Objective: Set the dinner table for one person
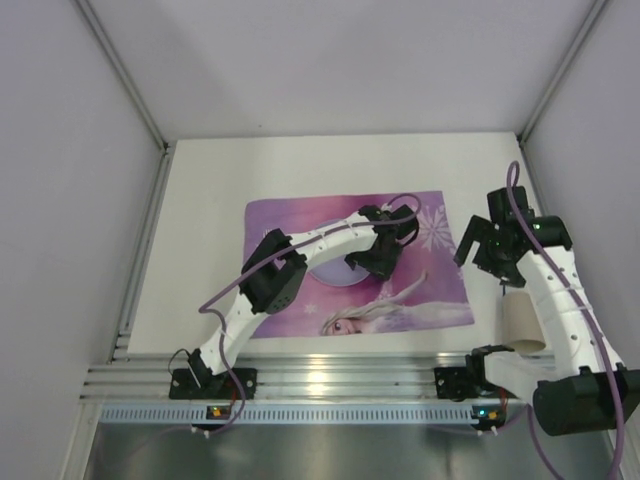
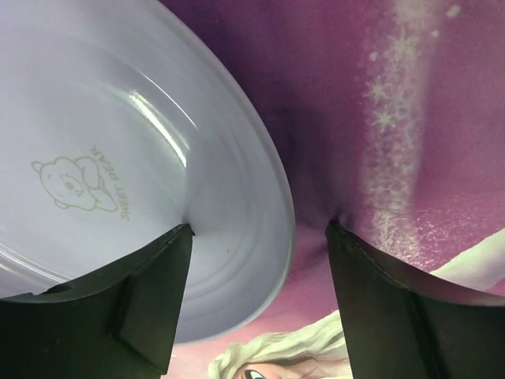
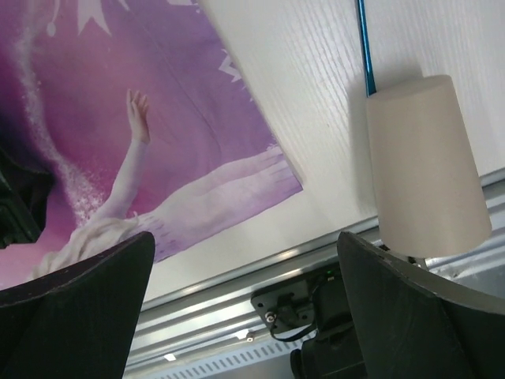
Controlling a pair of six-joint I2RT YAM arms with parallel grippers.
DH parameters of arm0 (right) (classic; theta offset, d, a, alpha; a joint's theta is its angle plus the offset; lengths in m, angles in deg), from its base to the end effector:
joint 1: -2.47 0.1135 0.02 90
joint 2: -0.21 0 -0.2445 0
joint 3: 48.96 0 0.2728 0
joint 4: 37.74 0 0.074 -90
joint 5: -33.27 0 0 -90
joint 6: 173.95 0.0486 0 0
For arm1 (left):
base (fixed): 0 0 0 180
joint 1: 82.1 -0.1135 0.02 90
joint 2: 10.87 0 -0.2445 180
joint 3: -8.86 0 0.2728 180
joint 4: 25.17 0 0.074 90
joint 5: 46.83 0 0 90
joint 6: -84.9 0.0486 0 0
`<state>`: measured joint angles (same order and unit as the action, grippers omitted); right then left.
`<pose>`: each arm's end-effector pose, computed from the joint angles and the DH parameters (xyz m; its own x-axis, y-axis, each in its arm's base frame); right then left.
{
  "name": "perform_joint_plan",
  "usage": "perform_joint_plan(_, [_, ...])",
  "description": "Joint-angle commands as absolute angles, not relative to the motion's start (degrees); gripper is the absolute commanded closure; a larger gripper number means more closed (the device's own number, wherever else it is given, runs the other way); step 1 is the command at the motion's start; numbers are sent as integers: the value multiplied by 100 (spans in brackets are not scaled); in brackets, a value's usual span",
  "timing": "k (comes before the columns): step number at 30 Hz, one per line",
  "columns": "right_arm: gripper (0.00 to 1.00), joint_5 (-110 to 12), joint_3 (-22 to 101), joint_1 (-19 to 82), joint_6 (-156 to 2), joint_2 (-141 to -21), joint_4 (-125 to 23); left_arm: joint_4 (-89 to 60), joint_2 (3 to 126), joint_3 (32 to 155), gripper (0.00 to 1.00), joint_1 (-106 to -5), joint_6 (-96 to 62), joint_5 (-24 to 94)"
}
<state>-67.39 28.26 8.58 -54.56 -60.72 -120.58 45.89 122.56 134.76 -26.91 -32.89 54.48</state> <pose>0.2113 0.0136 0.2920 -0.8102 0.3983 -0.4300 0.4203 0.9061 0.0474 0.2833 -0.3908 0.1361 -0.8601 0.4362 -0.2646 0.4318 0.8986 0.0778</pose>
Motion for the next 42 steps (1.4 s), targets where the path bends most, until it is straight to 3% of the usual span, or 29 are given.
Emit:
perform_joint_plan(1, [0,-7054,3019,652,-4950,-6228,-12611,4599,11922,13775,25,-2664,-3393,5310])
perform_joint_plan(8, [0,-6947,3176,-773,-4512,-5920,-13235,4388,11412,13821,22,-2752,-3366,5240])
perform_joint_plan(14, [0,-6053,3283,-2055,-4246,-5508,-13623,4089,11183,13583,18,-2823,-3200,4810])
perform_joint_plan(18, [0,-5463,2757,-2311,-3642,-4938,-13632,4098,11113,13382,17,-2902,-3015,4590])
perform_joint_plan(23, [0,-6051,1483,-2302,-2867,-4787,-13623,3844,10893,12696,17,-3112,-2927,3957])
perform_joint_plan(28, [0,-6121,1112,-2276,-2287,-3794,-13491,3825,10743,12142,18,-3253,-2664,3641])
perform_joint_plan(37, [1,-6462,1357,-2074,-3146,-5190,-13254,3860,10831,12062,20,-3640,-2540,3121])
perform_joint_plan(42, [0,-6928,2358,-1960,-3736,-6304,-13323,3931,10840,12115,20,-3640,-2505,3200])
